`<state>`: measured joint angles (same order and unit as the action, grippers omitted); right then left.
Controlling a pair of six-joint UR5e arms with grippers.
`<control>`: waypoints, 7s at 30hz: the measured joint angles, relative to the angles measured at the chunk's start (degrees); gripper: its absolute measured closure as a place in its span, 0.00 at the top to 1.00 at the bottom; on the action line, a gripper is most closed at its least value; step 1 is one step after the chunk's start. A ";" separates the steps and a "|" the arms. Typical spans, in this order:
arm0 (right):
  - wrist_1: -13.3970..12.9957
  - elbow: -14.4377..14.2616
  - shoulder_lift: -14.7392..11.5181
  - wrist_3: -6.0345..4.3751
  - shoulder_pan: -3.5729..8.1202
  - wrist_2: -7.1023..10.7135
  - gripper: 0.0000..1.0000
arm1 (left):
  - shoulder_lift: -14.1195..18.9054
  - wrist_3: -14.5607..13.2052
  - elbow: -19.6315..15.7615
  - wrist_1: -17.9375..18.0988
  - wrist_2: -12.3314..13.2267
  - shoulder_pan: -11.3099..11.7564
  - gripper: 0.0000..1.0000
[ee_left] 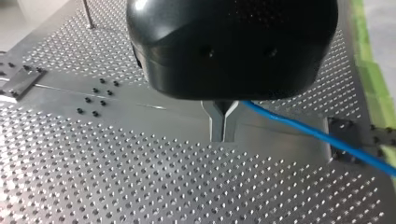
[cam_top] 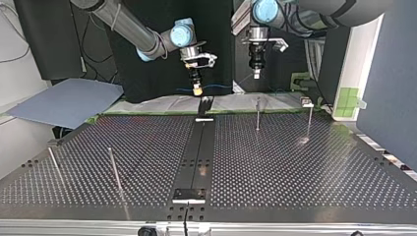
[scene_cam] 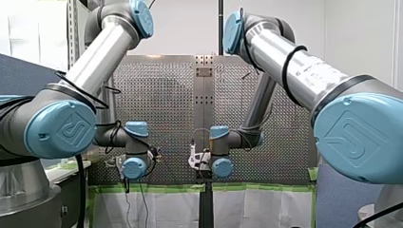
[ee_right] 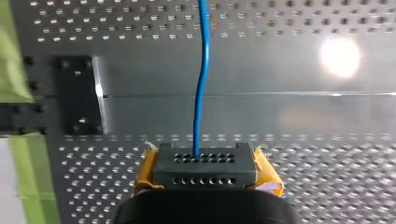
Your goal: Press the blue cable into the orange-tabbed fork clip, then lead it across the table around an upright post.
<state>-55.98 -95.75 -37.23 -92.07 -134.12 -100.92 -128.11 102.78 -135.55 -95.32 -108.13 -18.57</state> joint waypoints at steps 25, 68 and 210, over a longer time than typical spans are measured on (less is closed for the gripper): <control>3.28 7.91 2.71 0.09 1.51 4.83 0.00 | -11.55 0.92 9.40 0.03 5.58 11.55 0.00; 4.78 9.01 2.82 1.65 2.37 3.36 0.00 | -13.07 0.98 23.50 -13.54 10.63 18.31 0.00; 10.13 11.70 3.51 1.74 6.18 3.70 0.00 | -0.85 -6.54 5.24 -11.52 19.86 11.27 1.00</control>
<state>-45.85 -84.05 -33.72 -90.33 -127.95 -97.22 -128.96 96.24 -130.31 -106.84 -88.27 -7.30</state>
